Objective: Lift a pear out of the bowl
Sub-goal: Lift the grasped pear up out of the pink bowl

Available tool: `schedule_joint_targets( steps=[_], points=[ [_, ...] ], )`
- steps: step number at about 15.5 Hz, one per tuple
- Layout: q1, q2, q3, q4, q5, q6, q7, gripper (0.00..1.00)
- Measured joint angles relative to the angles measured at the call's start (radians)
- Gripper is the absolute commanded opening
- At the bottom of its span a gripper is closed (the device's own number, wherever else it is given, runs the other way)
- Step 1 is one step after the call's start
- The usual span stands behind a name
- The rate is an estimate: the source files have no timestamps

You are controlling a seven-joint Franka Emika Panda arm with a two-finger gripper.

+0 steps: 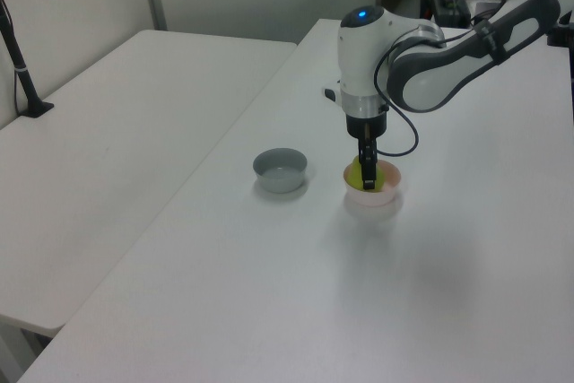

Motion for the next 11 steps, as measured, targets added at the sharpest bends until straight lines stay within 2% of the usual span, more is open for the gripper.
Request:
schedule_joint_targets(
  steps=[4,8,11],
  points=[
    [-0.004,-0.1,0.0,0.05,0.027,-0.096,0.0,0.27],
    [-0.018,-0.186,0.003,0.055,0.034,-0.165,0.0,0.27],
    [-0.113,-0.206,0.05,0.055,0.034,-0.166,0.0,0.27]
  ],
)
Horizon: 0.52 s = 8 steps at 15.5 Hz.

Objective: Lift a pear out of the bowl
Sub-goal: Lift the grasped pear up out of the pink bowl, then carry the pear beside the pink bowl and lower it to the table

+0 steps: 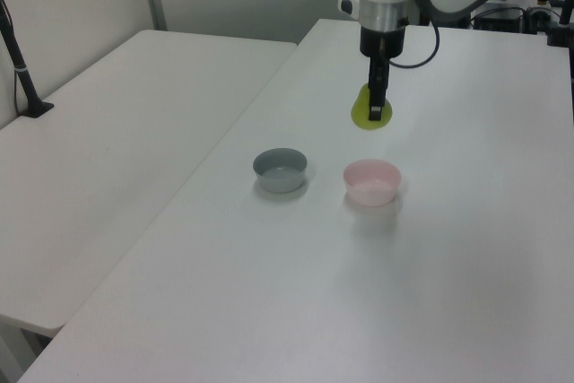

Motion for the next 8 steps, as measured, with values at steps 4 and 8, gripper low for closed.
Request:
schedule_joint_targets(
  steps=[4,8],
  points=[
    [-0.217,-0.029,0.049,0.0,0.0,-0.018,-0.057,0.27],
    [-0.322,-0.038,0.05,-0.001,0.003,-0.02,-0.115,0.28]
  ],
)
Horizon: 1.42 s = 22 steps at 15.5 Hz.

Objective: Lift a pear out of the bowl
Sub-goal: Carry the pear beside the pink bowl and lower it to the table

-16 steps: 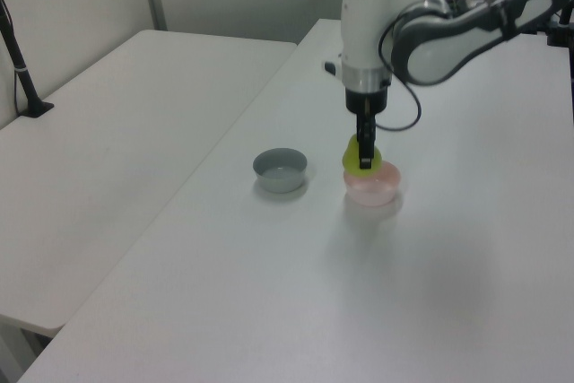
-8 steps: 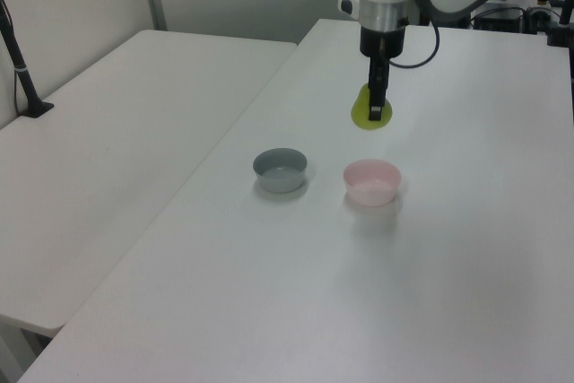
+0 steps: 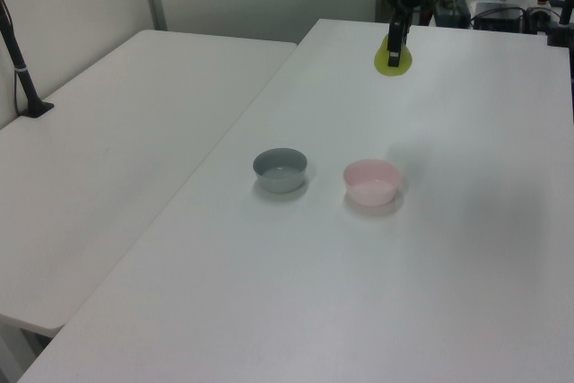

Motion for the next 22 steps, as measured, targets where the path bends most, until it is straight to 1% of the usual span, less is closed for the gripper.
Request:
schedule_joint_targets(
  steps=[3,6,12,14,17,22],
  points=[
    [0.0,0.009,0.001,-0.01,0.003,0.0,-0.002,0.28],
    [0.003,0.053,0.005,-0.015,0.004,0.005,-0.002,0.28],
    [0.029,0.162,0.006,-0.023,0.003,0.08,-0.002,0.29],
    [0.04,0.196,0.006,-0.034,0.003,0.129,-0.002,0.29],
    [0.046,0.232,0.006,-0.037,0.003,0.174,-0.002,0.3],
    [0.047,0.271,0.006,-0.042,-0.015,0.199,-0.003,0.31]
  ],
)
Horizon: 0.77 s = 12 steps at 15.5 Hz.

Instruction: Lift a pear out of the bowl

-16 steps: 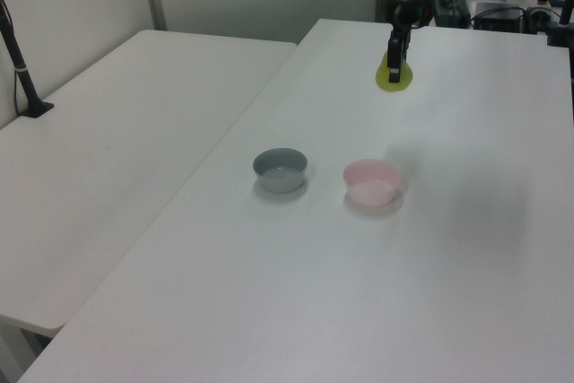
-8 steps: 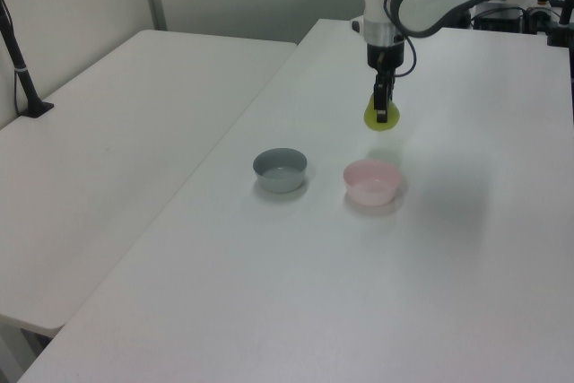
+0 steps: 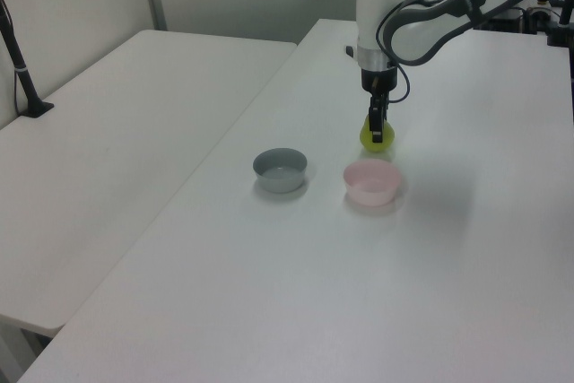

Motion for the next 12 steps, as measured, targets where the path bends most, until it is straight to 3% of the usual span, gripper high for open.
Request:
schedule_joint_targets(
  steps=[1,2,3,4,5,12],
  points=[
    [0.0,0.006,0.0,0.0,-0.002,0.002,0.0,0.32],
    [0.0,0.009,0.0,0.0,-0.005,0.004,0.0,0.39],
    [0.001,0.009,0.0,0.0,-0.007,0.004,0.0,0.56],
    [0.001,0.009,0.0,0.0,-0.008,0.005,0.0,0.88],
    [0.001,0.009,0.0,0.0,-0.009,0.006,0.0,1.0],
    [0.001,-0.029,-0.002,0.012,-0.009,-0.01,0.007,1.0]
  ],
)
